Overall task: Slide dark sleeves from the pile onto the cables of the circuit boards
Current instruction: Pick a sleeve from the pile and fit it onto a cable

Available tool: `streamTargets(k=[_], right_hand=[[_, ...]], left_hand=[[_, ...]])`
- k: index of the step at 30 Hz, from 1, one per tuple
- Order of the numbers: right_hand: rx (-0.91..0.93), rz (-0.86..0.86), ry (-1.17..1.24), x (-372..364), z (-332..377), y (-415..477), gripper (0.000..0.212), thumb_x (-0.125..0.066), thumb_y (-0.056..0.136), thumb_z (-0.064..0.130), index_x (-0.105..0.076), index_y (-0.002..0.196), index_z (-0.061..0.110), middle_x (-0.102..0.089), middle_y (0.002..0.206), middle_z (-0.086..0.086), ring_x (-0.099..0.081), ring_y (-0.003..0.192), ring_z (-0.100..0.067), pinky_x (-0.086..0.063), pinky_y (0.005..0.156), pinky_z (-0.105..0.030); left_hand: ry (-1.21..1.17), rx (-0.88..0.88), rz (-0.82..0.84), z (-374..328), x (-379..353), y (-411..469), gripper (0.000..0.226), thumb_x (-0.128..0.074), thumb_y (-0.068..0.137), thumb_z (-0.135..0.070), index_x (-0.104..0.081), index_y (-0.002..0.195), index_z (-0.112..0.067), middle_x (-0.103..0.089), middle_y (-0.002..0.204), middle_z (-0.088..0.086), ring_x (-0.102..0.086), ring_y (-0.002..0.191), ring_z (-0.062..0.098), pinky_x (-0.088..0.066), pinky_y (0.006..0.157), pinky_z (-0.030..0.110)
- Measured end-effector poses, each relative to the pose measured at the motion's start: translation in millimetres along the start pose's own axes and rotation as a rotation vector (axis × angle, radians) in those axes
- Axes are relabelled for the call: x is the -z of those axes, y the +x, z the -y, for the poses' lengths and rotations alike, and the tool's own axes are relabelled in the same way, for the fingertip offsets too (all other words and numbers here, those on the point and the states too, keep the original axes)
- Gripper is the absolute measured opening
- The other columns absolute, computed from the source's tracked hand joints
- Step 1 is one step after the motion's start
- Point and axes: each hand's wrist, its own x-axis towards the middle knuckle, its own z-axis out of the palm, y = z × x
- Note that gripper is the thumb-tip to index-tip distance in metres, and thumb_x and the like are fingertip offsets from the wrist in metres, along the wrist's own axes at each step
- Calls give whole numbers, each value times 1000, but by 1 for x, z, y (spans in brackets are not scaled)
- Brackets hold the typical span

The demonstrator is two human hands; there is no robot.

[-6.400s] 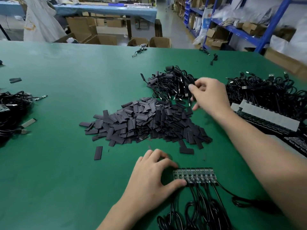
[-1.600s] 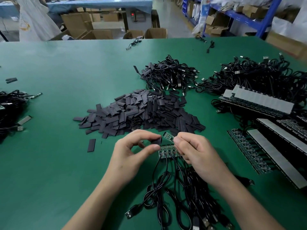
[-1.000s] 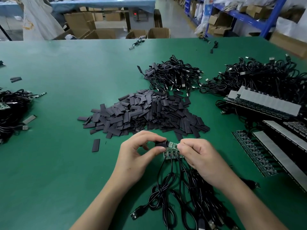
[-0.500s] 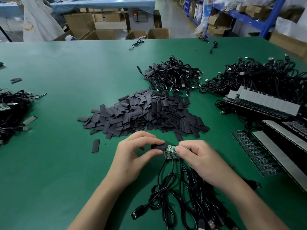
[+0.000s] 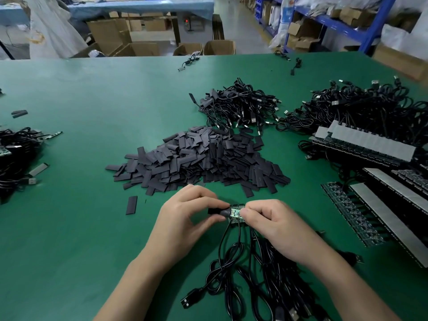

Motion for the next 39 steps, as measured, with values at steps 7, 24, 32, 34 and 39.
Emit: streamTargets(k=[7, 24, 32, 34, 39], right_hand=[[19, 25, 6, -3, -1, 1, 48, -47, 94, 59, -35, 67, 21, -27, 61, 11, -27, 56, -9, -22, 53, -30], [-9, -108, -92, -2, -4, 0, 15, -61, 97, 40, -69, 84, 40, -63, 71, 3, -53, 59, -13, -42, 57, -32], [-18, -77, -86, -5, -4, 0, 18, -56, 98, 44, -67, 85, 43, -57, 65, 2, -46, 54, -13, -36, 55, -29], [-18, -76, -69, -5, -3, 0, 18, -58, 100, 40, -68, 85, 41, -62, 71, -1, -56, 64, -23, -45, 61, -41], [11, -116, -29, -3, -3, 0, 17, -62, 100, 34, -70, 85, 40, -65, 71, 7, -58, 62, -12, -46, 59, -32]], left_hand=[[-63, 51, 13, -5, -4, -2, 18, -79, 86, -30, -80, 103, -26, -66, 99, -18, -63, 98, 7, -48, 84, 22], [-42, 23, -46, -4, -8, -3, 18, -78, 89, -32, -80, 103, -22, -67, 98, -15, -63, 93, 6, -52, 77, 27], [75, -129, -47, -2, -10, -2, 18, -79, 91, -31, -80, 106, -20, -69, 98, -10, -64, 90, 9, -54, 78, 28], [78, -132, -52, -2, -11, -2, 19, -79, 91, -32, -80, 106, -20, -69, 98, -10, -64, 90, 8, -54, 78, 28], [4, 1, -174, -3, -11, -3, 27, -81, 85, -32, -80, 109, -20, -72, 102, -12, -66, 93, 5, -55, 77, 26]])
